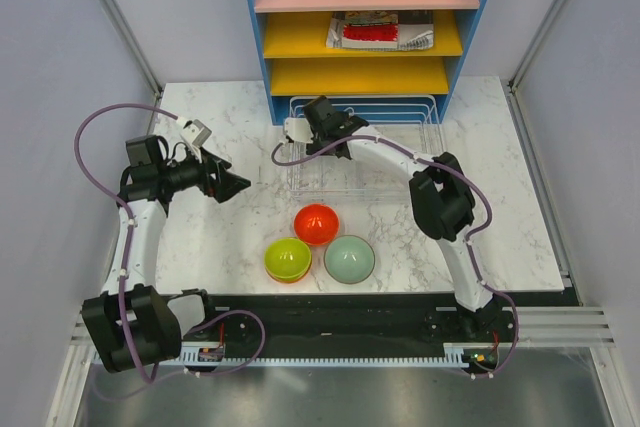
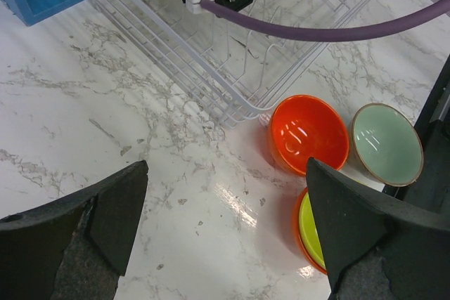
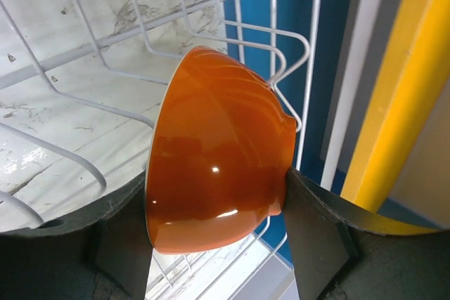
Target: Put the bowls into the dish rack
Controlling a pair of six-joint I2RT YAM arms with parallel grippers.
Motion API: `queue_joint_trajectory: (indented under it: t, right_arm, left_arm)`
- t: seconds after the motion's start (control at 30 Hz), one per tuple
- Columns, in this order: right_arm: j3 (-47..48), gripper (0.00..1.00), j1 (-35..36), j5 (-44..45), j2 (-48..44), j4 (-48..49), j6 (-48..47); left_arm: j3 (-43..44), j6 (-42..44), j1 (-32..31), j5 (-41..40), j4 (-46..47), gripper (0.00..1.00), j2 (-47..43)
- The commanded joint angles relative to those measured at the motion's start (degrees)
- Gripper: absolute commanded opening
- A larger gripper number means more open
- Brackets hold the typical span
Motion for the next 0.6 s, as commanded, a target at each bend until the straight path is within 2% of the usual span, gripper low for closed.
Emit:
queue_joint_trajectory:
  t: [0.0,0.03,0.07,0.17,0.2,0.23,0.57]
  right_arm:
    - [3.18,0.03,-0.37,2.78,1.4,1.42,-3.86]
    - [3.44,0.09,-0.28,3.13,1.76,0.98,-4.03]
    - [3.96,0.27,-0.37,3.74,2.11,0.28,-4.04]
    - [5.9,0.72,-0.37,4.8,2.99,-0.6,-2.81]
    - [6.51,0.8,-0.37,4.89,2.82,-0.6,-2.28]
    - [6.69,0.96,-0.37,4.81,2.47,-0.6,-1.84]
    - [5.91,0.98,-0.2,4.45,-3.68,-1.04,0.27]
  left_arm:
    - [-0.34,-1.07,0.54,2.88,1.9,1.0,-0.63]
    - [-0.34,-1.07,0.54,2.97,1.9,1.0,-0.55]
    - [-0.42,-1.07,0.63,2.97,1.9,1.0,-0.63]
    - [-0.42,-1.07,0.72,3.06,1.9,1.0,-0.81]
    - [-0.43,-1.07,0.8,3.23,1.9,1.0,-0.81]
    - [-0.51,-1.07,0.81,3.32,1.99,1.0,-0.9]
    - [-0.43,-1.07,1.07,3.85,1.99,1.0,-0.98]
